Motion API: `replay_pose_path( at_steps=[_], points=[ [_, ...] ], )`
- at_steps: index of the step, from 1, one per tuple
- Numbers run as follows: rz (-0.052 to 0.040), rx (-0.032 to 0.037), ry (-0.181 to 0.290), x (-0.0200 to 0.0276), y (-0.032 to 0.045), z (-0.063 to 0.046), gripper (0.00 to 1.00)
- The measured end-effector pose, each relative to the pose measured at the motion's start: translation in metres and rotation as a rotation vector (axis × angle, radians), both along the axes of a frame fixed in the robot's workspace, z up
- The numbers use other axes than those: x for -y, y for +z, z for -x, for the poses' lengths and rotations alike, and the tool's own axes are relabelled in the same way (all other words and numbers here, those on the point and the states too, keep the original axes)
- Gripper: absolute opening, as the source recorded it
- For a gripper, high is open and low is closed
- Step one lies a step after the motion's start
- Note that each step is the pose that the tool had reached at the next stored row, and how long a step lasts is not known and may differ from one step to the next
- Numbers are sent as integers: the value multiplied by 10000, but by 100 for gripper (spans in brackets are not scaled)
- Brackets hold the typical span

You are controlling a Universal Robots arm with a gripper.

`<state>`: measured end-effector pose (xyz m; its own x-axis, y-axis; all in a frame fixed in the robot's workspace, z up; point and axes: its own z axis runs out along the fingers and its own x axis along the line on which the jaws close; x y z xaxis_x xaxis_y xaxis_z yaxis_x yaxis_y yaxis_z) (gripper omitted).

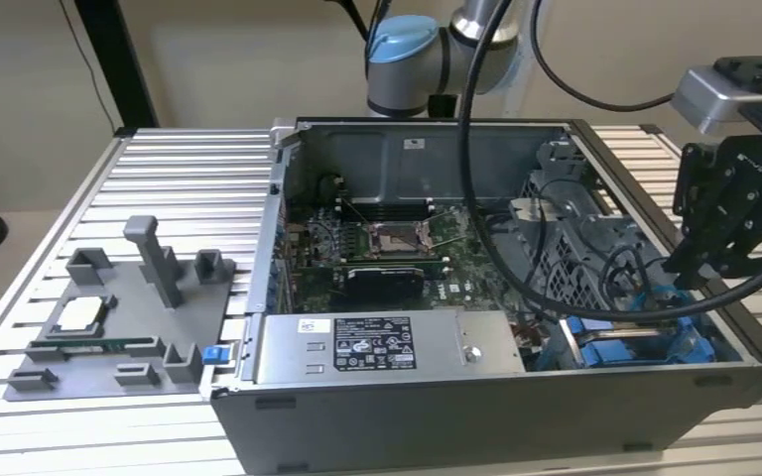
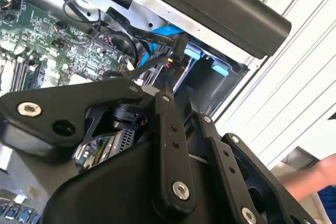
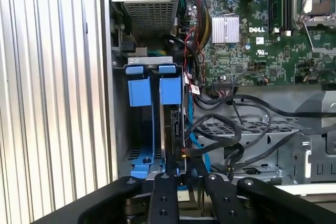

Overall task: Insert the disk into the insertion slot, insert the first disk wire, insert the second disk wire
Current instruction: 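Insert the first disk wire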

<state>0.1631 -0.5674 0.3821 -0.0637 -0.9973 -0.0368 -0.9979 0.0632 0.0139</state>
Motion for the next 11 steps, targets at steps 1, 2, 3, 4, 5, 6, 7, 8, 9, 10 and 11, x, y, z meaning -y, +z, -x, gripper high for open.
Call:
replay_pose_path(
  at_steps=[1,2,3,4,5,6,7,8,9,10,11],
  points=[
    [2,0,0,0,2,0,100],
    [6,0,0,0,4,-6,100],
    [7,0,-1,0,5,-20,100],
    [5,-2,0,0,3,-40,100],
    [5,-4,0,0,3,-63,100],
    [3,-8,0,0,2,-88,100],
    [4,-11,-1,0,3,-117,100],
    [4,-14,0,0,3,-142,100],
    [3,-17,0,0,2,-169,100],
    [3,-19,0,0,2,-192,100],
    [4,-22,0,0,3,-216,100]
  ],
)
